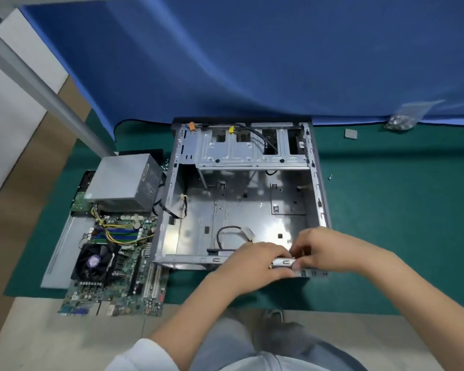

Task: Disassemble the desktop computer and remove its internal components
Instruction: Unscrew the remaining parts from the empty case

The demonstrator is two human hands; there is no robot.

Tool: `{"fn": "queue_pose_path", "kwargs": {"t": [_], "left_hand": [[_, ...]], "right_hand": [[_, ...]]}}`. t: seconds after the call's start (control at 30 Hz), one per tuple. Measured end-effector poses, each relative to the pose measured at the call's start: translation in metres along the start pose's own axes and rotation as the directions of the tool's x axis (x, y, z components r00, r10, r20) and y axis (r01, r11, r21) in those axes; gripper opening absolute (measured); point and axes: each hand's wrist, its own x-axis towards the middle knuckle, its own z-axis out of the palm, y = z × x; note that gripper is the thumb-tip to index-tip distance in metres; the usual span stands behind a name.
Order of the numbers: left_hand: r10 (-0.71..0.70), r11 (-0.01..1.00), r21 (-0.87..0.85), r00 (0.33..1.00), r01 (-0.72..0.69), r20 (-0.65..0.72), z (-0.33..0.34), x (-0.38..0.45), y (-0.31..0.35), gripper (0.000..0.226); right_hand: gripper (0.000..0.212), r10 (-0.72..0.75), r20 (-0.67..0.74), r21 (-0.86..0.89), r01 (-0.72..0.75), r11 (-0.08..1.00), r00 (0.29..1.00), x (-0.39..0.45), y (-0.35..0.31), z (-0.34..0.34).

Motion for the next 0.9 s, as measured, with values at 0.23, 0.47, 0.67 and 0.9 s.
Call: {"fn": "queue_pose_path", "kwargs": {"t": [0.23, 0.47, 0.67, 0.9], "left_hand": [[-0.126, 0.992, 0.02, 0.988, 0.128, -0.087, 0.013, 0.013, 0.009, 0.023], [-0.209, 0.974, -0.085, 0.978, 0.208, -0.003, 0.01, 0.014, 0.007, 0.032], [-0.264, 0.964, 0.043, 0.963, 0.262, 0.06, 0.008, 0.018, 0.011, 0.036], [-0.235, 0.968, -0.066, 0.967, 0.241, 0.097, 0.005, 0.017, 0.01, 0.029]], "right_hand": [[0.005, -0.019, 0.013, -0.261, 0.021, 0.965, 1.0, -0.002, -0.001, 0.011], [0.007, 0.012, 0.083, -0.271, 0.011, 0.963, 0.997, -0.004, -0.006, 0.005], [0.013, 0.076, 0.146, -0.265, -0.035, 0.964, 0.986, 0.003, -0.014, 0.0], [0.016, -0.001, 0.133, -0.183, 0.025, 0.983, 0.991, -0.004, -0.008, -0.002]]}}
